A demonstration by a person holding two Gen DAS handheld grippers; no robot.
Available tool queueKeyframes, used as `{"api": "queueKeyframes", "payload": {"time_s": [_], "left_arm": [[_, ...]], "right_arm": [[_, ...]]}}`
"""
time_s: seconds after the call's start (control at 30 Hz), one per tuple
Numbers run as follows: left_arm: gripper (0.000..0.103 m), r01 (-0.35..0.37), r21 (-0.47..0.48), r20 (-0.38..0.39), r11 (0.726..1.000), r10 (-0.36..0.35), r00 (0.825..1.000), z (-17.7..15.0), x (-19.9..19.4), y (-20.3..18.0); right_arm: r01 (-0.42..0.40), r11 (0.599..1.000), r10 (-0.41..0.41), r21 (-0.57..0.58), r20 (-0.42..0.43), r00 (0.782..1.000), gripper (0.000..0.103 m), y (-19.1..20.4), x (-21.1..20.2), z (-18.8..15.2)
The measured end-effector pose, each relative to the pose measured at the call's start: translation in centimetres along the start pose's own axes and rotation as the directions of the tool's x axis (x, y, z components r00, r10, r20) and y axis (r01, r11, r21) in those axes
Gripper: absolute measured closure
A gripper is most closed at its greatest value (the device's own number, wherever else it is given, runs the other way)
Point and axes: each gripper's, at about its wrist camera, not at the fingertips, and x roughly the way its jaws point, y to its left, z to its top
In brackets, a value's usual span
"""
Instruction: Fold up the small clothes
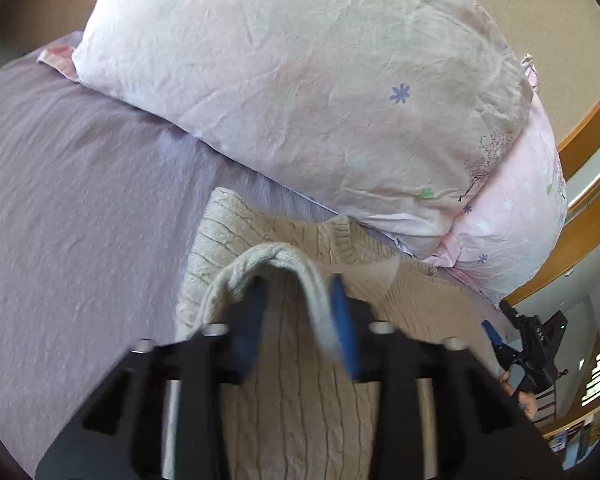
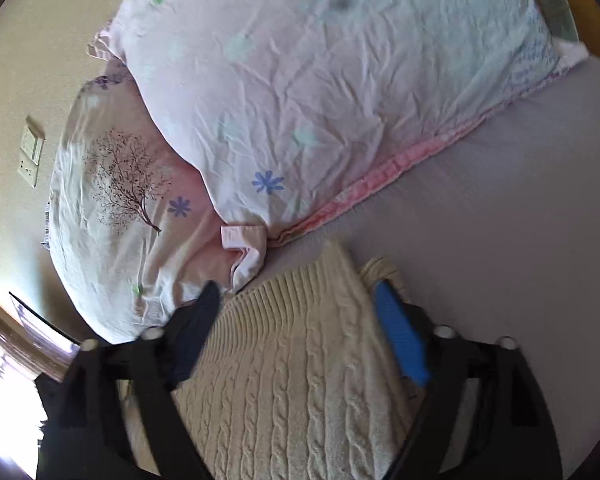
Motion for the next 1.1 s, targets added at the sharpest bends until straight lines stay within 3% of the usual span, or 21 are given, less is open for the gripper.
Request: {"api": "queueKeyframes", "payload": {"time_s": [0.03,0.1,0.2,0.27,0.37,0.43,0.53,0.67,0.73,0.8,0.83,0.97,1.03,1.07,1.1], "left_arm": [[0.013,-0.003,0.02,0.037,1.0,0.002,0.999,-0.2,-1.3,0.0],[0.012,-0.013,0.055,0.091,0.998,0.008,0.996,-0.7,-3.7,0.2],[0.015,-0.028,0.053,0.032,0.998,0.026,0.999,-0.4,-4.0,1.5],[0.027,-0.015,0.013,-0.042,1.0,0.015,0.999,-0.4,-2.8,2.7],[0.045,0.072,-0.086,-0.159,0.994,-0.085,0.984,-1.4,-0.6,4.2],[0.047,0.083,-0.099,-0.146,0.992,-0.097,0.985,-2.1,-0.3,4.4],[0.071,0.131,-0.206,-0.169,0.97,-0.168,0.971,-2.7,0.9,4.7],[0.077,0.263,-0.328,-0.115,0.907,-0.315,0.942,-2.9,0.9,3.9],[0.078,0.35,-0.299,-0.078,0.888,-0.389,0.918,-2.3,0.2,0.6],[0.078,0.446,-0.24,-0.063,0.862,-0.473,0.879,-1.7,-0.1,-3.8],[0.079,0.502,-0.22,-0.068,0.836,-0.526,0.847,-1.7,0.4,-6.2],[0.083,0.689,-0.223,-0.161,0.689,-0.723,0.671,-3.6,6.4,-17.1],[0.083,0.711,-0.3,-0.233,0.635,-0.772,0.591,-5.7,11.3,-21.7],[0.083,0.72,-0.353,-0.268,0.598,-0.802,0.534,-6.5,13.2,-23.4],[0.083,0.713,-0.389,-0.298,0.584,-0.812,0.502,-7.1,14.5,-24.6]], "right_arm": [[-0.021,1.0,0.022,-0.022,0.046,0.999,0.002,0.2,-0.9,-0.1],[-0.072,0.996,0.075,-0.045,0.059,0.995,0.002,0.6,-1.9,-0.1],[-0.102,0.993,0.105,-0.053,0.057,0.993,0.002,0.7,-2.4,-0.1],[-0.114,0.993,0.115,-0.035,0.026,0.993,0.002,0.5,-1.8,-0.1],[-0.121,0.992,0.121,-0.028,0.01,0.993,0.002,0.5,-1.4,-0.4],[-0.137,0.99,0.137,-0.025,0.014,0.99,0.002,0.7,-1.5,-0.5],[-0.175,0.984,0.175,-0.015,0.015,0.984,0.002,0.7,-1.9,-0.6],[-0.22,0.975,0.22,-0.004,0.012,0.975,0.002,0.7,-2.3,-0.4],[-0.235,0.972,0.235,-0.01,0.029,0.972,0.002,0.6,-3.0,-0.1],[-0.247,0.969,0.248,-0.024,0.053,0.967,0.002,0.5,-3.8,0.3],[-0.245,0.969,0.247,-0.029,0.065,0.967,0.002,0.4,-4.2,0.5],[-0.214,0.976,0.217,-0.037,0.091,0.972,0.002,-1.0,-5.3,1.7],[-0.185,0.982,0.187,-0.032,0.075,0.979,0.002,-2.4,-5.1,2.3],[-0.165,0.986,0.166,-0.009,0.056,0.985,0.002,-3.4,-4.9,2.7],[-0.161,0.987,0.16,0.025,0.035,0.986,0.002,-4.3,-4.7,3.0]]}}
